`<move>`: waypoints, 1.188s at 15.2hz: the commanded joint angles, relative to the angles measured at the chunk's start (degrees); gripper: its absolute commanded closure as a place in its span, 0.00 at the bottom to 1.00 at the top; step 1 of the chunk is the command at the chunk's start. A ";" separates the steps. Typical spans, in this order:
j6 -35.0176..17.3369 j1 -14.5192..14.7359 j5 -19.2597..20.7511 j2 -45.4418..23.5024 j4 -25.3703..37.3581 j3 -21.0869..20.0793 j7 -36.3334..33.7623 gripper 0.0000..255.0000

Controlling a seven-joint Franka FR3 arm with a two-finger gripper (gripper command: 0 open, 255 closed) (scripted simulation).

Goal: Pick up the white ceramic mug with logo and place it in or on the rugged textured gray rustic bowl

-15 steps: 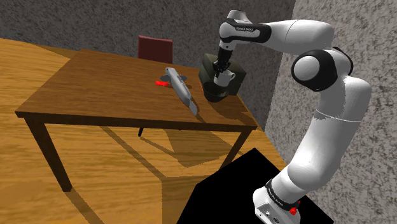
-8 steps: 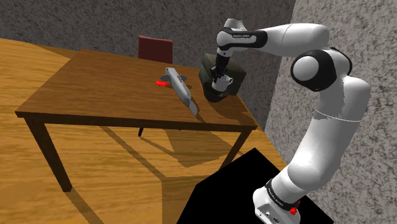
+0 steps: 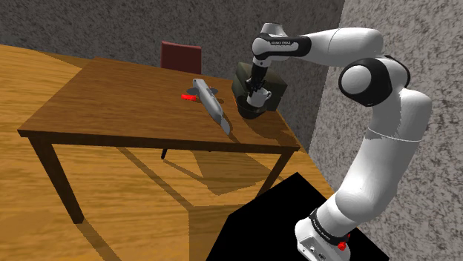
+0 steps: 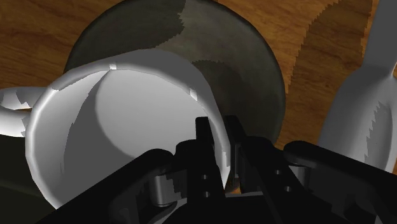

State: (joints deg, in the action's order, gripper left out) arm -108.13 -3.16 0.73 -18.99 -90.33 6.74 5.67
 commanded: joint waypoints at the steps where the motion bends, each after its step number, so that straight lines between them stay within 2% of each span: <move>1: 0.00 0.00 0.00 0.01 0.00 0.00 0.00 0.00; 6: 0.00 0.00 0.00 0.01 0.00 0.00 0.00 0.00; 10: 7.11 0.09 0.03 0.44 6.68 -0.02 0.00 0.00; 18: 7.11 0.09 0.03 0.44 6.68 -0.02 0.00 0.00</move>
